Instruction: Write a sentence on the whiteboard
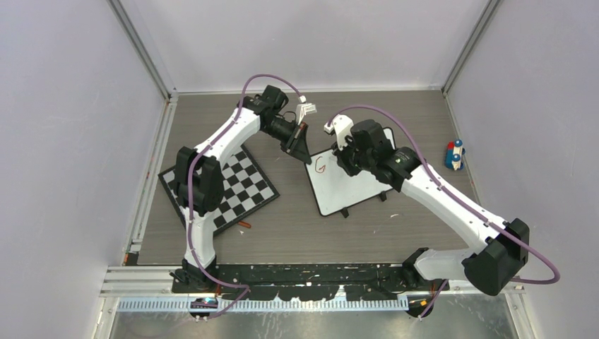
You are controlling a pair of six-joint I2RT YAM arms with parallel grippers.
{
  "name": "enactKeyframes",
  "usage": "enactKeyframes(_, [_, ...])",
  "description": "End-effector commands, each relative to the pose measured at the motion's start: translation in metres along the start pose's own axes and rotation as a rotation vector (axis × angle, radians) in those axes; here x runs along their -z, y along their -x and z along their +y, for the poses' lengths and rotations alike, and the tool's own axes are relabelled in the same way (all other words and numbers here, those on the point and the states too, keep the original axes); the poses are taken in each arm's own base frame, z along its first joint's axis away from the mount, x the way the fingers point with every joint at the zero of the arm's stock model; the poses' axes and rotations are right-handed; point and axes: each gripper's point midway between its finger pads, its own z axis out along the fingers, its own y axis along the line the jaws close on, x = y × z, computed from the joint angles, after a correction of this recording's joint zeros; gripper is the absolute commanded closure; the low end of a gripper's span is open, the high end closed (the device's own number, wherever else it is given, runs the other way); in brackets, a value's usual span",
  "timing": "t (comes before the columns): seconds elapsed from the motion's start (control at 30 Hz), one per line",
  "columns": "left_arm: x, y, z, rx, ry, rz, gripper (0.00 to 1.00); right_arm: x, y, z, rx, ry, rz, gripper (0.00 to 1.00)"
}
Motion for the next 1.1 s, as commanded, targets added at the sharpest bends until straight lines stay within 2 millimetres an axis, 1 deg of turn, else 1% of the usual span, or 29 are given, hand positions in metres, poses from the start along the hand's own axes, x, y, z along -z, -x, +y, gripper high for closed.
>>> enactKeyframes(0.0, [-0.002, -0.004, -0.004, 0.006, -0.011, 0.024, 1.0, -0.001, 0.022, -0.002, -0.01, 0.001, -0.061, 1.0])
enactKeyframes(0.13, [-0.002, -0.005, -0.004, 0.006, -0.01, 0.027, 1.0, -0.003, 0.019, -0.001, -0.005, 0.006, -0.047, 1.0])
enactKeyframes(0.17, [-0.002, -0.005, -0.004, 0.006, -0.009, 0.027, 1.0, -0.003, 0.019, 0.004, -0.003, 0.036, -0.048, 1.0])
enactKeyframes(0.33, [-0.002, -0.005, -0.004, 0.005, -0.008, 0.028, 1.0, -0.002, 0.002, 0.007, 0.016, 0.048, -0.003, 1.0])
enactKeyframes(0.53, [-0.002, -0.006, -0.004, 0.005, -0.007, 0.028, 1.0, 0.005, -0.011, 0.005, 0.037, 0.034, 0.019, 1.0])
enactKeyframes(0.57, [-0.002, -0.006, -0.004, 0.006, -0.008, 0.028, 1.0, 0.007, -0.013, -0.001, 0.042, 0.003, 0.027, 1.0])
enactKeyframes(0.63, [-0.002, -0.005, -0.004, 0.007, -0.007, 0.028, 1.0, 0.008, -0.013, -0.004, 0.048, -0.011, 0.029, 1.0])
enactKeyframes(0.73, [-0.001, -0.005, -0.005, 0.007, -0.007, 0.027, 1.0, 0.01, -0.01, -0.012, 0.055, -0.057, 0.024, 1.0])
enactKeyframes(0.83, [-0.002, -0.005, -0.005, 0.007, -0.008, 0.027, 1.0, 0.012, 0.0, -0.021, 0.048, -0.102, -0.001, 1.0])
enactKeyframes(0.93, [-0.001, -0.005, -0.005, 0.005, -0.007, 0.026, 1.0, 0.012, 0.011, -0.023, 0.034, -0.114, -0.027, 1.0])
enactKeyframes(1.07, [-0.002, -0.006, -0.005, 0.007, -0.008, 0.027, 1.0, 0.008, 0.016, -0.021, 0.021, -0.103, -0.037, 1.0])
